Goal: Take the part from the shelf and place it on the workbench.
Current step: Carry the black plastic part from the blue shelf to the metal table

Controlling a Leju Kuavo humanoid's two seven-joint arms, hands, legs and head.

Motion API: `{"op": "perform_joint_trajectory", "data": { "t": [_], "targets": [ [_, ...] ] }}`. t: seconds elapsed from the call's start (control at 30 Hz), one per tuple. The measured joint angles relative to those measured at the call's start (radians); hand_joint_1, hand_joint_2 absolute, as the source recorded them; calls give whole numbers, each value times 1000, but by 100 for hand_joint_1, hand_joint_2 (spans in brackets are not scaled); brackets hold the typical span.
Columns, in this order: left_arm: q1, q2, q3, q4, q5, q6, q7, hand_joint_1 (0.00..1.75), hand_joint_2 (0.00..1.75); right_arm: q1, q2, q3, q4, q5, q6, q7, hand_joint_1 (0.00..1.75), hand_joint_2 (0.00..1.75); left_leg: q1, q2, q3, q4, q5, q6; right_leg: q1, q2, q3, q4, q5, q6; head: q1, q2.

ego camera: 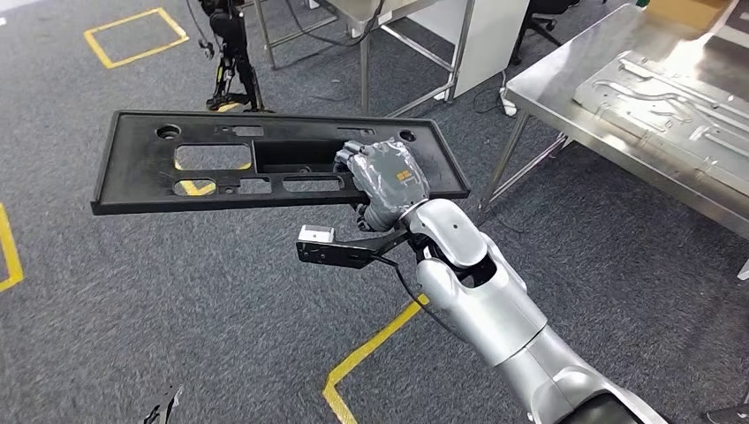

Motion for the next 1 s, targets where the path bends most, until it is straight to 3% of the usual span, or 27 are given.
{"op": "perform_joint_trajectory", "data": {
  "t": [0.03,0.07,0.1,0.13,0.17,0.2,0.23,0.3,0.33,0.4,0.43,0.47,0.5,0.53,0.6,0.63,0.67,0.7,0.77,0.8,0.87,0.93,0.97,1.0],
  "targets": [
    [1,3,4,1,1,2,1,0,175,-2,2,2,3,-2,1,0,175,175,5,-9,-11,-51,53,-7,-4,12,14,7,-21,7,0,0],
    [3,4,6,4,3,3,3,0,175,-5,4,5,7,-4,2,0,175,175,9,-20,-17,-104,143,-13,-8,24,26,19,-42,14,-1,0],
    [4,6,9,6,3,4,5,0,175,-9,6,8,9,-6,2,-1,175,175,10,-31,-19,-140,228,-10,-9,36,29,30,-62,22,-2,0],
    [2,7,11,9,5,4,6,0,175,-12,10,11,11,-8,3,-1,175,175,10,-38,-19,-160,293,-3,-9,46,30,36,-78,30,-3,0],
    [0,8,13,11,6,4,7,0,175,-15,12,13,13,-8,4,-1,175,175,8,-36,-18,-165,321,9,-9,53,30,43,-86,36,-4,0],
    [-4,8,14,12,7,4,7,0,175,-18,14,13,14,-9,4,-1,175,175,7,-29,-14,-160,318,23,-9,56,24,50,-86,40,-5,0],
    [-7,8,15,12,9,5,7,0,175,-20,15,13,14,-10,4,-2,175,175,7,-21,-9,-162,312,32,-8,41,14,72,-76,44,-4,0],
    [-8,9,18,12,11,8,8,0,175,-24,14,14,15,-12,4,-2,175,175,7,-7,10,-167,297,46,-7,-18,-38,162,-55,52,-3,0],
    [-7,9,21,13,12,9,8,0,175,-24,14,14,16,-13,4,-3,175,175,5,-1,23,-170,288,51,-6,-52,-77,221,-63,57,-3,0],
    [-6,10,28,14,14,11,11,0,175,-24,14,15,18,-14,4,-3,175,175,-1,16,54,-174,265,55,-6,-79,-155,308,-126,61,-3,0],
    [-5,11,31,14,15,13,13,0,175,-24,14,16,19,-15,5,-4,175,175,-4,25,70,-176,253,57,-5,-81,-181,322,-160,60,-3,0],
    [-6,12,33,15,17,15,14,0,175,-24,14,17,20,-16,5,-4,175,175,-9,33,89,-176,240,58,-3,-82,-195,309,-174,54,-3,0],
    [-6,13,35,15,20,17,14,0,175,-25,14,18,20,-18,6,-3,175,175,-14,43,108,-177,227,60,2,-85,-196,272,-160,43,-2,0],
    [-7,14,37,16,22,18,14,0,175,-25,14,20,20,-22,6,-3,175,175,-19,52,127,-180,213,61,12,-97,-187,215,-113,24,-2,0],
    [-9,10,44,23,28,20,13,0,175,-28,14,23,20,-29,7,-1,175,175,-26,71,161,-189,191,60,39,-131,-166,100,19,-19,-6,0],
    [-10,9,48,27,30,21,13,0,175,-31,14,25,20,-31,7,0,175,175,-28,80,173,-198,185,58,51,-141,-158,63,65,-33,-8,0],
    [-12,9,51,30,32,21,14,0,175,-34,15,26,19,-32,8,1,175,175,-29,88,184,-202,184,54,56,-138,-152,42,89,-39,-9,0],
    [-14,13,54,31,32,21,15,0,175,-39,15,27,19,-33,9,2,175,175,-30,93,192,-206,187,50,55,-125,-142,29,90,-39,-7,0],
    [-16,14,56,32,32,21,16,0,175,-45,16,29,18,-33,9,3,175,175,-27,75,193,-183,187,43,47,-101,-112,0,95,-40,-6,0],
    [-17,14,56,32,32,21,16,0,175,-48,17,29,18,-33,9,4,175,175,-25,54,179,-150,178,40,41,-90,-99,-10,96,-39,-7,0],
    [-18,15,57,33,32,21,16,0,175,-53,21,30,18,-38,11,5,175,175,-20,12,115,-41,133,33,32,-68,-87,-18,96,-38,-8,0],
    [-17,18,59,33,33,22,17,0,175,-53,24,33,18,-45,14,6,175,175,-15,2,45,48,86,21,26,-39,-85,-16,90,-33,-8,0],
    [-16,20,61,33,33,23,17,0,175,-52,24,35,18,-48,15,8,175,175,-12,1,26,53,87,16,22,-24,-85,-12,86,-28,-8,0],
    [-16,21,63,33,33,24,17,0,175,-52,24,36,19,-51,17,9,175,175,-7,0,25,24,115,9,17,-9,-84,-5,80,-21,-8,0]
  ]
}}
